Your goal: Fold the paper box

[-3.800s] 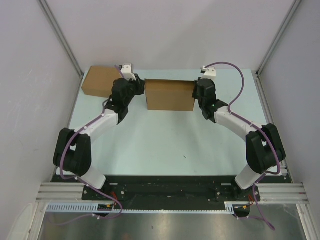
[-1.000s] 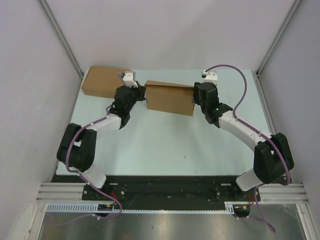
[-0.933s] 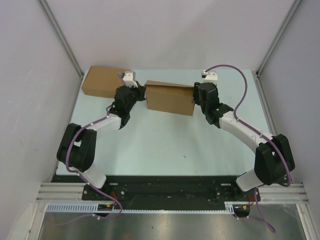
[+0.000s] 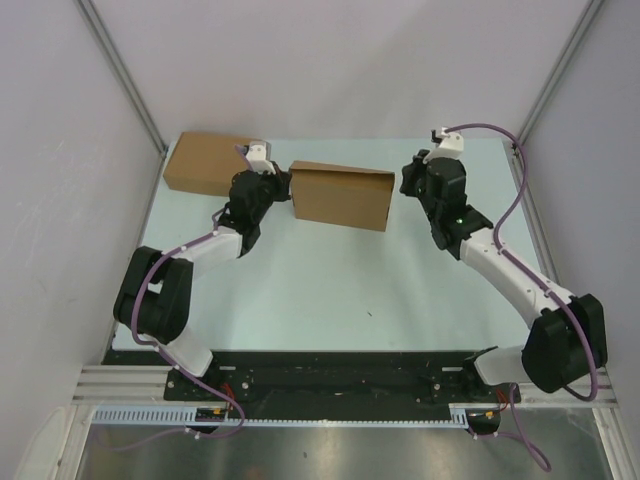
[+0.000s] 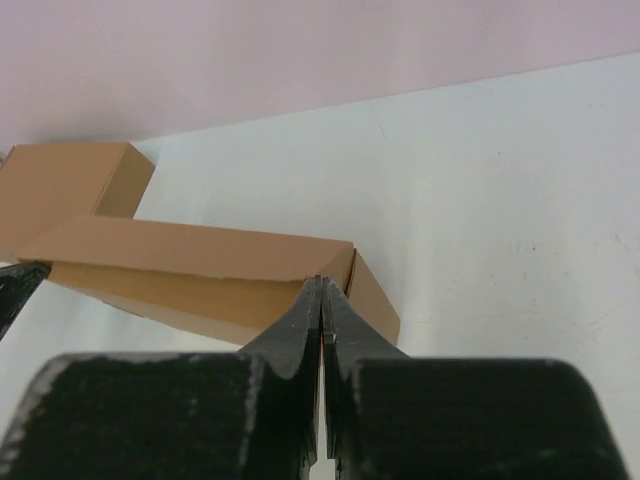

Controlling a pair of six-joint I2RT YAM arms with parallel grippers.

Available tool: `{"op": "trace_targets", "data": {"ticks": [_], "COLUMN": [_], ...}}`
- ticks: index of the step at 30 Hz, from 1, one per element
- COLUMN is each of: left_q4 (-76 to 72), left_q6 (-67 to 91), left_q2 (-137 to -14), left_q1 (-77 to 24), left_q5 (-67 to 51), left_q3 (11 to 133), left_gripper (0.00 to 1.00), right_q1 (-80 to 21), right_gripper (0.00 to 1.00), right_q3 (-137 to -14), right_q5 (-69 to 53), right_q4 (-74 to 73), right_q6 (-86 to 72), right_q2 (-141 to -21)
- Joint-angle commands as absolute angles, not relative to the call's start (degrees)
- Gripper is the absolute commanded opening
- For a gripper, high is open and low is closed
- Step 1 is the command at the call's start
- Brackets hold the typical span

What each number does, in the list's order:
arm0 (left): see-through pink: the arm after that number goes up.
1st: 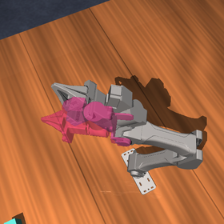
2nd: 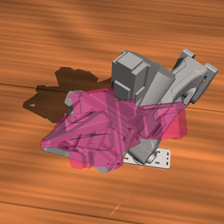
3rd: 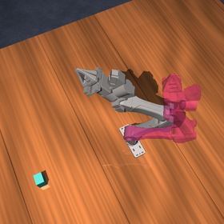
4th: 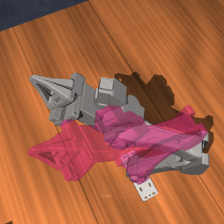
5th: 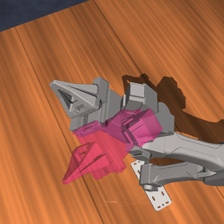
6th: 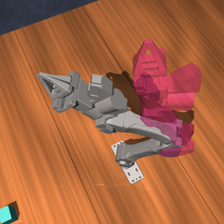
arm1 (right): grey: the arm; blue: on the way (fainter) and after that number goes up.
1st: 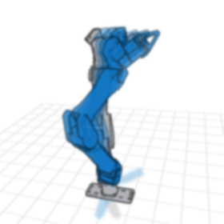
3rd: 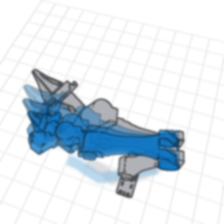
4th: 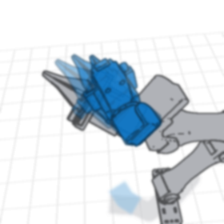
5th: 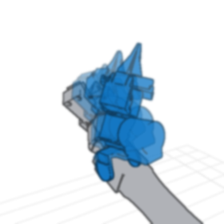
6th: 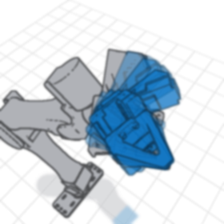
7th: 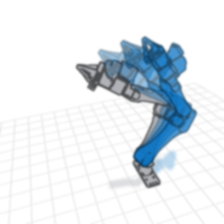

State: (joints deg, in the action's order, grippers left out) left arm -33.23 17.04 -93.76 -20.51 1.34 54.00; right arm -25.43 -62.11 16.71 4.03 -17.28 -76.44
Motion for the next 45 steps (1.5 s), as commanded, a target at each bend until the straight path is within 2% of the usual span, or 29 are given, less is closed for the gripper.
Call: {"op": "trace_targets", "data": {"ticks": [1, 9, 33, 45], "left_q4": [-27.25, -27.07, -26.81, -26.28], "left_q6": [17.49, 17.4, 17.67, 17.67], "left_q2": [-94.92, -94.75, -94.39, -92.99], "left_q1": [-20.92, -20.92, -20.92, -20.92], "left_q5": [2.46, 2.46, 2.55, 3.16], "left_q3": [54.58, 54.58, 54.93, 54.76], "left_gripper": [0.0, 0.0, 0.0, 0.0], "right_q1": [-23.2, -21.8, -20.83, -19.78], "right_gripper": [0.0, 0.0, 0.0, 0.0], "right_q3": [-63.11, -63.72, -64.34, -59.95], "right_q5": [10.56, 5.98, 6.76, 7.47], "right_q4": [10.09, 16.52, 5.55, 5.89], "right_q6": [-24.5, -28.74, -27.07, -27.16], "right_q2": [-80.23, -83.32, -87.27, -87.01]}}
